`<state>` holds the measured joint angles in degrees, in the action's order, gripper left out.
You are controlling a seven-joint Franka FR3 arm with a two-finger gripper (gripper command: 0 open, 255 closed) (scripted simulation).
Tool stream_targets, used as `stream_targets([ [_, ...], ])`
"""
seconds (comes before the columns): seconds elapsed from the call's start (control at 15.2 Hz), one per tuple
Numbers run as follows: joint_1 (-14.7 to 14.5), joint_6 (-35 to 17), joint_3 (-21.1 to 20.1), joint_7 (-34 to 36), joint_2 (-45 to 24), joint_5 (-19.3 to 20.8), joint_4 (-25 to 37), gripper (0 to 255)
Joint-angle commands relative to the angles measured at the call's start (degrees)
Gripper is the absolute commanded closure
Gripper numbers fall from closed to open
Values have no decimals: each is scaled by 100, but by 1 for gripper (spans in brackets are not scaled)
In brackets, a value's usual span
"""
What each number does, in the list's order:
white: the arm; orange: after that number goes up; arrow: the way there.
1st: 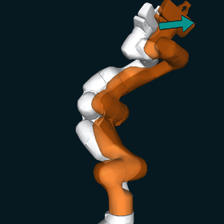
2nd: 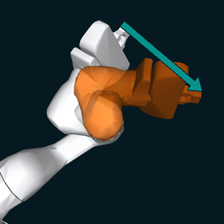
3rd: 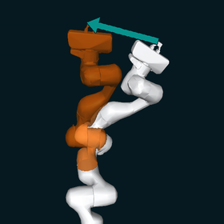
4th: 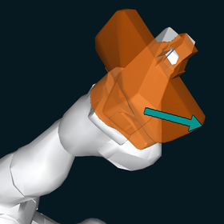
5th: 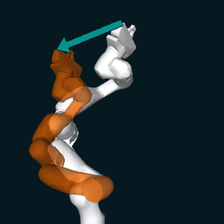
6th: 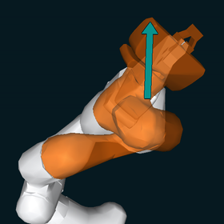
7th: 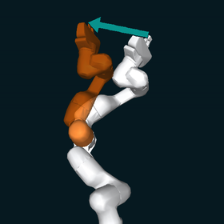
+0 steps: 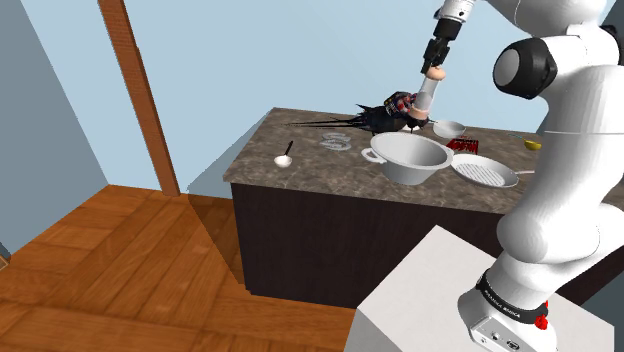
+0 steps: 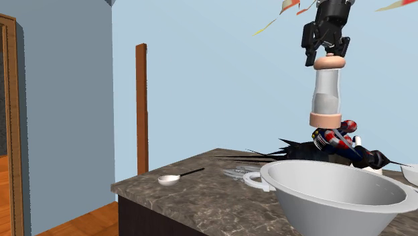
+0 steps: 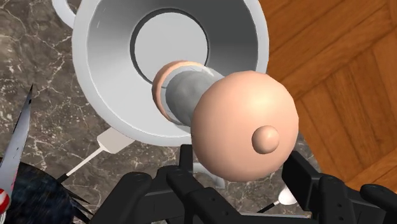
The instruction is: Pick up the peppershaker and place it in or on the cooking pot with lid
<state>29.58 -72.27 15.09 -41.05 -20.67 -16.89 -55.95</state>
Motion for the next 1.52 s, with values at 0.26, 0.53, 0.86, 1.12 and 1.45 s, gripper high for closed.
stream_targets([
  [0.26, -138, -646, 14, -121, 385, 136, -1035, 255],
  [0.53, -203, -1037, 11, -174, 551, 192, -1591, 255],
  [0.86, -261, -1486, 4, -236, 694, 237, -2183, 255],
  [1.12, -294, -1822, -2, -286, 769, 257, -2595, 255],
  [1.45, -325, -2222, -10, -350, 823, 265, -3051, 255],
])
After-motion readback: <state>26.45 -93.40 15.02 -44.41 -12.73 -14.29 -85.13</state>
